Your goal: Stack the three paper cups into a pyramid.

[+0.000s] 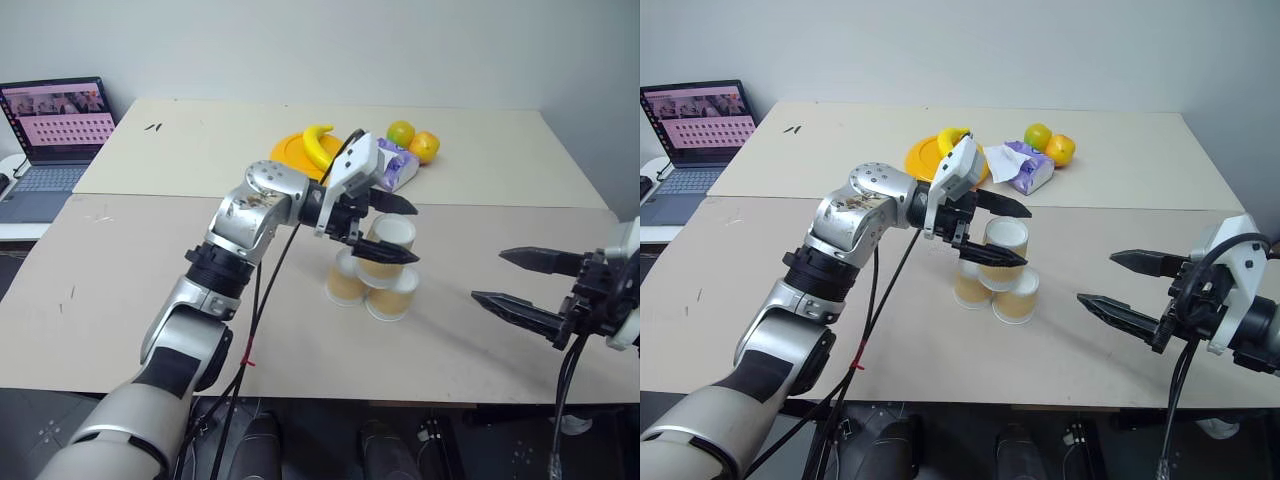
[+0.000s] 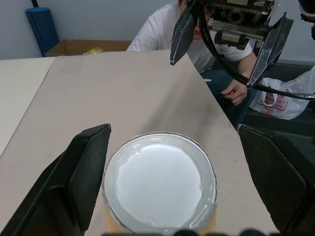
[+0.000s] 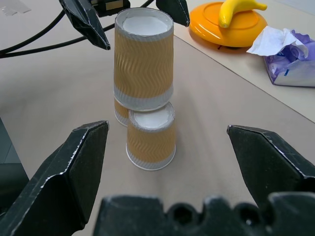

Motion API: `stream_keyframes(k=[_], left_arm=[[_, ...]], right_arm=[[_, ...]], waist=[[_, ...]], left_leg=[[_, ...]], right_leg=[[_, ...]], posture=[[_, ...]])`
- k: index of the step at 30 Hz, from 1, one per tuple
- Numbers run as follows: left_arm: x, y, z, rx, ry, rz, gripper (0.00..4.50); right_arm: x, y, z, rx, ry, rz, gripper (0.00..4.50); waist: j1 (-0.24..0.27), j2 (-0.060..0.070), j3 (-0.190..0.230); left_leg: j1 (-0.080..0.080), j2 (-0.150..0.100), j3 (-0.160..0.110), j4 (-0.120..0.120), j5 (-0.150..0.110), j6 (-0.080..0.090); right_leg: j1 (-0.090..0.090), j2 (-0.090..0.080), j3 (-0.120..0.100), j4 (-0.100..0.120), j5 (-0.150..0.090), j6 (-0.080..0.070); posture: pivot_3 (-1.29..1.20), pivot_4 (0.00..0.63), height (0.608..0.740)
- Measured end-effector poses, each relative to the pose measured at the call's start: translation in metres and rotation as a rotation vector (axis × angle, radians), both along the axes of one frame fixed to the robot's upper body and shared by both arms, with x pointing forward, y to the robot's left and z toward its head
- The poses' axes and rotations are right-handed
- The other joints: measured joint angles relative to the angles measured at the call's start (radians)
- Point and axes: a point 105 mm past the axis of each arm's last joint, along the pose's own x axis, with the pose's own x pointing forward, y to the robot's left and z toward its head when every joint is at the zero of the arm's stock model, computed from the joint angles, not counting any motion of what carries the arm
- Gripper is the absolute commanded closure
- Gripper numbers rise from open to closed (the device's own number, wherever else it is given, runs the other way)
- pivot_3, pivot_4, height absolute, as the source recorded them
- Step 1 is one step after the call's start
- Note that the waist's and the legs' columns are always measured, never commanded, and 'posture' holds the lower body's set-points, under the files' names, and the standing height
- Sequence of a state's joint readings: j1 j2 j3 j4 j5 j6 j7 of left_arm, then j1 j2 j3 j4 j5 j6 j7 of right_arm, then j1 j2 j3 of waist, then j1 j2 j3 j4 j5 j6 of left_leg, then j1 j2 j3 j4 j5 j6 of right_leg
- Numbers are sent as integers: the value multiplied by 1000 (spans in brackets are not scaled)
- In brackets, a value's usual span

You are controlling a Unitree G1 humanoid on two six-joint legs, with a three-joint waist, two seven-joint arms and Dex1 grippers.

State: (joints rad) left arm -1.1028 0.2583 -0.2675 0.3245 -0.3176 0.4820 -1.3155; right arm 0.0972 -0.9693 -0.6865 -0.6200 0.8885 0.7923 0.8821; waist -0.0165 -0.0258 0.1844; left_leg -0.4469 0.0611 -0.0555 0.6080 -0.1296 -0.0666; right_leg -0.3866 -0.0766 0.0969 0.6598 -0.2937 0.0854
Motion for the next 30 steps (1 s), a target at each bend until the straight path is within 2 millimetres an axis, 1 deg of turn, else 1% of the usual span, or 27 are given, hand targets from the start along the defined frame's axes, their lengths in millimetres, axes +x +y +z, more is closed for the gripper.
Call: stream_keyframes(k=[6,8,10,11,12,13,14,15,16,17,18,19,20,22,23,24,27,30], left_arm=[[1,-3,18,-43,-30,10,63],[0,-3,28,-75,-23,10,63],[-1,-4,48,-114,-31,17,63],[-1,-2,64,-152,-52,27,63],[-1,0,77,-176,-68,41,63],[1,5,89,-198,-80,68,63],[4,15,100,-214,-81,104,63],[9,31,107,-228,-73,156,63],[12,39,108,-230,-66,185,63],[16,52,107,-235,-55,226,63],[18,64,103,-235,-46,263,63],[21,80,93,-226,-37,319,63],[20,94,78,-198,-31,369,63],[17,107,47,-141,-1,429,63],[13,112,29,-96,4,453,63],[9,113,16,-62,-3,464,63],[-1,119,-9,-20,-35,503,63],[-3,125,-32,-26,-13,582,63]], right_arm=[[0,0,2,-10,-3,4,0],[1,1,4,-18,-10,8,0],[3,0,6,-14,-15,11,0],[4,0,7,-11,-16,12,0],[4,0,7,-9,-16,13,0],[5,-1,7,-7,-14,10,0],[7,-4,7,-16,-12,-6,0],[9,-8,6,-34,-11,-32,0],[10,-11,5,-54,-8,-52,0],[11,-16,0,-95,7,-79,0],[11,-19,-4,-120,22,-97,0],[12,-21,-8,-134,33,-109,0],[12,-20,-9,-131,35,-110,0],[13,-21,-10,-117,27,-113,0],[15,-23,-10,-120,13,-121,0],[17,-26,-11,-121,0,-137,0],[24,-37,-19,-117,-19,-183,0],[30,-45,-31,-77,-15,-216,0]], waist=[[-1,0,0],[-2,0,0],[-1,0,0],[-1,0,0],[-2,0,0],[-3,0,0],[-7,0,0],[-14,1,-1],[-17,1,-1],[-19,2,-1],[-23,2,-1],[-27,2,-1],[-31,2,-1],[-28,1,-1],[-25,1,-1],[-20,0,0],[-8,-1,0],[0,-1,0]], left_leg=[[0,0,0,0,0,0],[0,0,0,0,0,0],[0,0,0,0,0,0],[0,0,0,0,0,0],[0,0,0,0,0,0],[0,0,0,0,0,0],[1,0,0,-1,0,0],[2,0,0,-2,0,0],[2,0,0,-2,0,0],[2,0,0,-2,0,0],[2,0,0,-2,0,0],[2,0,0,-1,0,0],[2,0,1,-1,0,0],[2,0,0,0,0,0],[2,0,0,0,0,0],[2,0,0,0,0,-1],[2,0,0,1,0,-1],[2,0,0,1,0,-1]], right_leg=[[0,0,0,0,0,0],[0,0,0,0,0,0],[0,0,0,0,0,0],[0,0,0,0,0,1],[0,0,0,0,-1,1],[0,0,0,0,-1,1],[0,0,0,0,-1,1],[0,0,1,0,-1,1],[0,0,0,1,-1,1],[0,0,0,1,-1,1],[0,0,0,2,-1,1],[0,0,1,2,-1,1],[0,0,1,3,-1,0],[0,0,1,3,0,0],[0,0,1,3,0,0],[1,0,0,3,0,0],[2,0,0,2,0,0],[2,0,1,3,0,0]], posture=[[0,150,732],[0,150,732],[0,150,732],[0,150,732],[0,150,732],[0,150,732],[0,150,732],[0,150,732],[0,150,732],[0,150,732],[0,150,732],[0,150,732],[0,150,732],[0,150,732],[0,150,732],[0,150,732],[0,150,732],[0,150,732]])
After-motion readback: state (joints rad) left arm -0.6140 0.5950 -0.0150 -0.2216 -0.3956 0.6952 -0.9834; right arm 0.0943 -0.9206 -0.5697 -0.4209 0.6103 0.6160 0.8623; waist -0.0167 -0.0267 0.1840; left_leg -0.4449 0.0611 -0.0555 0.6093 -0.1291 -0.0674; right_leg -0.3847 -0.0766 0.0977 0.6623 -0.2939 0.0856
